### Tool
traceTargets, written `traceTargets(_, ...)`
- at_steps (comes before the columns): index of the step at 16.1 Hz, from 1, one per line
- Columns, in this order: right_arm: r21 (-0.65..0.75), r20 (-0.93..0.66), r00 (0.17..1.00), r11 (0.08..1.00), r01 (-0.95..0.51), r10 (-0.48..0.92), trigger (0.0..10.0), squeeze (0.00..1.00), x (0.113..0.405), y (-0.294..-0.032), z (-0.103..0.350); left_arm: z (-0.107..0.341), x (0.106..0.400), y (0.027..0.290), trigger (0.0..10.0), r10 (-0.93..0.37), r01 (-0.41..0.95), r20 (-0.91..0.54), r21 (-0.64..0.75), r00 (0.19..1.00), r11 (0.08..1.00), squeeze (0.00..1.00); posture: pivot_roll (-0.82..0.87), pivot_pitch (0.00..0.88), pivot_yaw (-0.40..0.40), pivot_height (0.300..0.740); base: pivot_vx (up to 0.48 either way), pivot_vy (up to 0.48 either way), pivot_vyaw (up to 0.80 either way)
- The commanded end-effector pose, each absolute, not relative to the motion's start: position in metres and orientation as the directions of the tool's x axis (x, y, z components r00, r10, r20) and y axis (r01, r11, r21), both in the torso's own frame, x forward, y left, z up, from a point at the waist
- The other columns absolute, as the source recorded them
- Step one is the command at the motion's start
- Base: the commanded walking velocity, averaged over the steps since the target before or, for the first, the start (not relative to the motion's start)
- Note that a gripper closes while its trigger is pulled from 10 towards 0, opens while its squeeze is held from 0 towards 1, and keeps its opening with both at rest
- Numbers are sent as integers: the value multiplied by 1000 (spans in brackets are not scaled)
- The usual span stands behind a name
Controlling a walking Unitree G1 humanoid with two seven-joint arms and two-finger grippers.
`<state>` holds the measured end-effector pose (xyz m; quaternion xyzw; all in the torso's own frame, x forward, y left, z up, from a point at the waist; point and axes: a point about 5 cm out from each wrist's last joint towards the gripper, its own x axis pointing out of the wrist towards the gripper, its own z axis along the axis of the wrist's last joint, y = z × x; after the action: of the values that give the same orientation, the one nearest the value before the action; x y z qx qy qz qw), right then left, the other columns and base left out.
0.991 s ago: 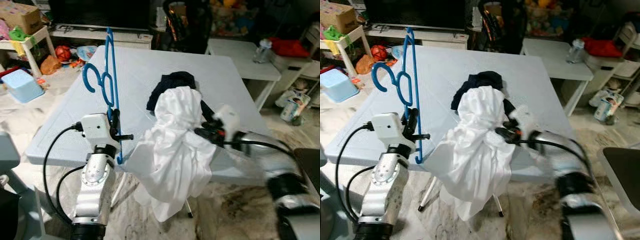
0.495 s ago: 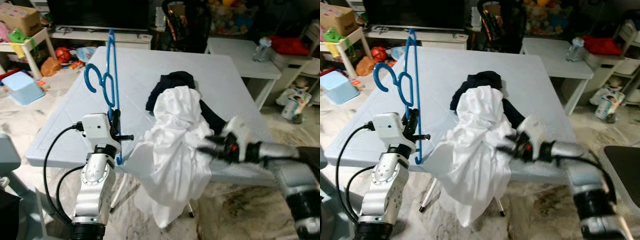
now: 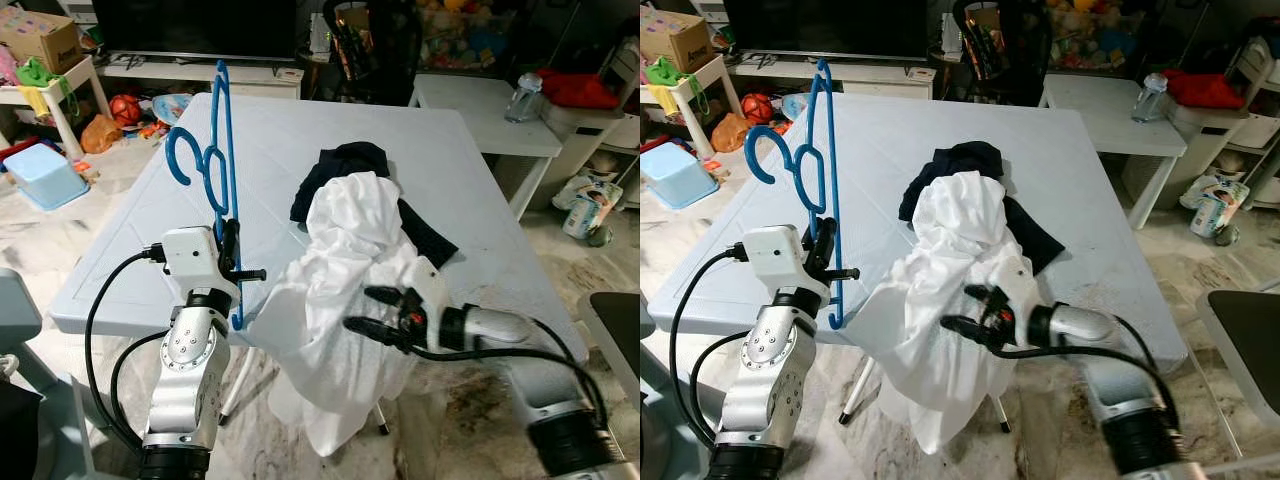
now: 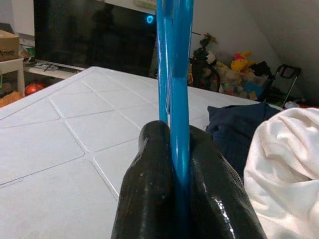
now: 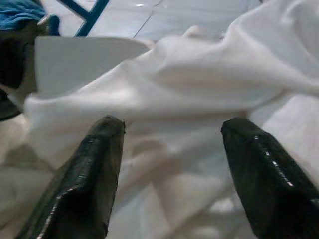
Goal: Hang hanger
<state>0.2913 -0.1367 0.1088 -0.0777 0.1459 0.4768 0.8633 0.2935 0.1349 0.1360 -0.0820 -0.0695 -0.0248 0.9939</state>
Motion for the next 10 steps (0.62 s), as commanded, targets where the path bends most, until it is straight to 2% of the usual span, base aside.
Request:
traceTargets(1,-56,-314,542,555,-830,779,10000,1000,295,-135,116,127,293,133,10000,-52,66,93,-154,994,986,0,-51,0,-35,740,0,0,0)
traceTargets(2,-107,-312,584,583,-806,750,10000,1000,299,-134,116,128,293,133,10000,-53,67,94,-154,994,986,0,-51,0,-35,740,0,0,0)
traceTargets(3,-150,-287,645,632,-760,708,10000,820,306,-131,117,128,294,133,10000,-54,68,95,-155,994,986,0,-52,0,-34,740,0,0,0)
traceTargets(4,-150,-286,643,630,-762,710,10000,820,306,-130,117,128,294,133,10000,-54,68,96,-155,994,986,0,-50,0,-34,740,0,0,0)
traceTargets(5,-165,-305,625,607,-777,718,10000,0,303,-125,114,128,294,133,10000,-55,69,94,-156,994,985,0,-49,0,-34,740,0,0,0)
traceTargets(10,-150,-408,573,567,-810,711,10000,0,289,-106,87,128,293,133,10000,-56,70,93,-157,994,985,0,-44,0,-34,740,0,0,0)
